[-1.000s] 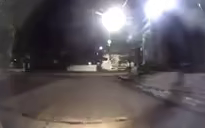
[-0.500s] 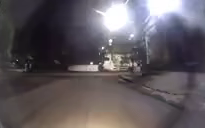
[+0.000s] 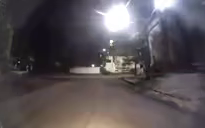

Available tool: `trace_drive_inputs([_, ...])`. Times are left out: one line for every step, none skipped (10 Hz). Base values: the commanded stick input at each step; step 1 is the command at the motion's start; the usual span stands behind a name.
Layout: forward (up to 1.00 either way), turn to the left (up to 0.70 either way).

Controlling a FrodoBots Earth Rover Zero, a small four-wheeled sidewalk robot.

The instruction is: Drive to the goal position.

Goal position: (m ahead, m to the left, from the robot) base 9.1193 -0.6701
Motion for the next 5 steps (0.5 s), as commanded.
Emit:
trace_drive_inputs([0.7,0.0])
trace_drive_inputs([0.7,0.0])
trace_drive_inputs([0.7,-0.24])
trace_drive_inputs([0.7,-0.35])
trace_drive_inputs([0.7,-0.35])
